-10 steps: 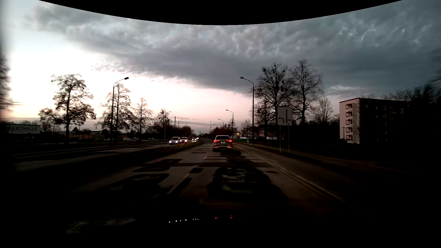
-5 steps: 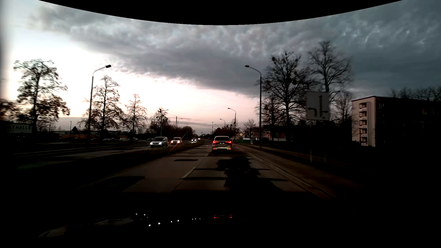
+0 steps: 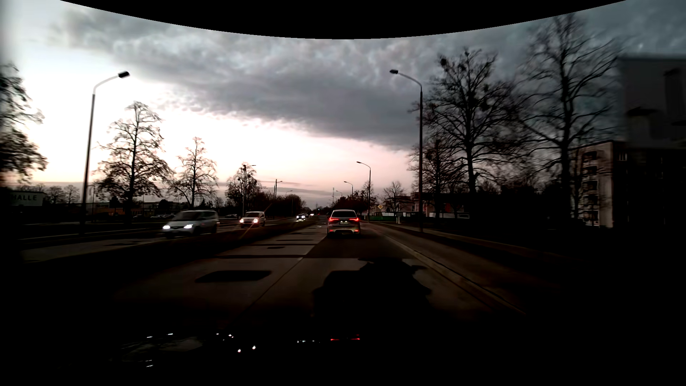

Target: Follow the waypoints while adhering to traffic rules and regulations

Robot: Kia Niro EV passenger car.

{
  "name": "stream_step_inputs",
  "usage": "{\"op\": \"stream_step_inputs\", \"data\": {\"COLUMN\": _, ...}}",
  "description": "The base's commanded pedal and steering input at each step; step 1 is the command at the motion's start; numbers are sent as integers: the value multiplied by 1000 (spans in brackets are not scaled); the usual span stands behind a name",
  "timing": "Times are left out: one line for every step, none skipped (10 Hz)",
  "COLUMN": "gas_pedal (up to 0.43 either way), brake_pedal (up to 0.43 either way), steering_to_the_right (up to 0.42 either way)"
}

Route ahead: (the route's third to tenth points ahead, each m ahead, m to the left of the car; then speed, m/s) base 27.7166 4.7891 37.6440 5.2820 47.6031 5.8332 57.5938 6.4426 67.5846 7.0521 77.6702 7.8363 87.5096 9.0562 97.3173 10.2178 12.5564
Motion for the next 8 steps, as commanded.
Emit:
{"op": "stream_step_inputs", "data": {"gas_pedal": 0, "brake_pedal": 6, "steering_to_the_right": -7}}
{"op": "stream_step_inputs", "data": {"gas_pedal": 0, "brake_pedal": 37, "steering_to_the_right": -8}}
{"op": "stream_step_inputs", "data": {"gas_pedal": 0, "brake_pedal": 37, "steering_to_the_right": -10}}
{"op": "stream_step_inputs", "data": {"gas_pedal": 0, "brake_pedal": 37, "steering_to_the_right": -10}}
{"op": "stream_step_inputs", "data": {"gas_pedal": 0, "brake_pedal": 37, "steering_to_the_right": -12}}
{"op": "stream_step_inputs", "data": {"gas_pedal": 0, "brake_pedal": 43, "steering_to_the_right": -12}}
{"op": "stream_step_inputs", "data": {"gas_pedal": 0, "brake_pedal": 55, "steering_to_the_right": -12}}
{"op": "stream_step_inputs", "data": {"gas_pedal": 0, "brake_pedal": 55, "steering_to_the_right": -11}}
